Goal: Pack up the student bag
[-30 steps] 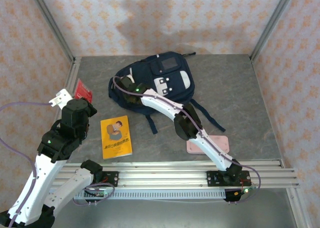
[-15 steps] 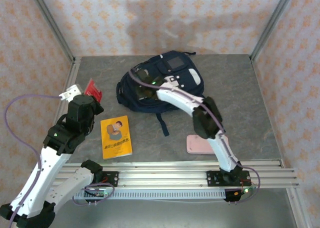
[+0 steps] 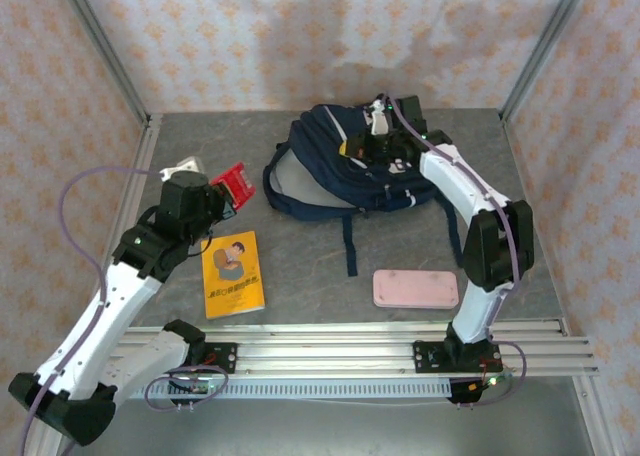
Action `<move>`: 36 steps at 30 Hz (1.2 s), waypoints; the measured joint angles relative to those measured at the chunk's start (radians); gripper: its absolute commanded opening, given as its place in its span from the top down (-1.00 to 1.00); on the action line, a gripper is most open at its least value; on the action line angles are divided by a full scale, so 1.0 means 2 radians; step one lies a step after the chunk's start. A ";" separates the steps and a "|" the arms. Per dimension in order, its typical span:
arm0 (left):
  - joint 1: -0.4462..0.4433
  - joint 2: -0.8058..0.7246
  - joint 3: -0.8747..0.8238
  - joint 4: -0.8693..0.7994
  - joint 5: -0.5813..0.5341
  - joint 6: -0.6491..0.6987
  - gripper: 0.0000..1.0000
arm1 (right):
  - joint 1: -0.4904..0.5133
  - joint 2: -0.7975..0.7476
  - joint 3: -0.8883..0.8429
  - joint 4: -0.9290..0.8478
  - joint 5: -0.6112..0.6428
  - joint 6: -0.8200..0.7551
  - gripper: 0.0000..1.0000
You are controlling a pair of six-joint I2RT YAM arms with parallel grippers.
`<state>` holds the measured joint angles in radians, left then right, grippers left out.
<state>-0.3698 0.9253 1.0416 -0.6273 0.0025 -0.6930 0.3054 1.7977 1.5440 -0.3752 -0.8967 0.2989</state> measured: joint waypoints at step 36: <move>-0.038 0.426 0.035 0.489 0.244 -0.270 1.00 | -0.053 -0.039 -0.146 0.320 -0.234 0.262 1.00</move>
<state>-0.4454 1.7775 1.1110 0.3500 0.4908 -1.2335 0.1997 1.7191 1.2522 0.2642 -1.3655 0.8238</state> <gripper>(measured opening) 0.049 0.048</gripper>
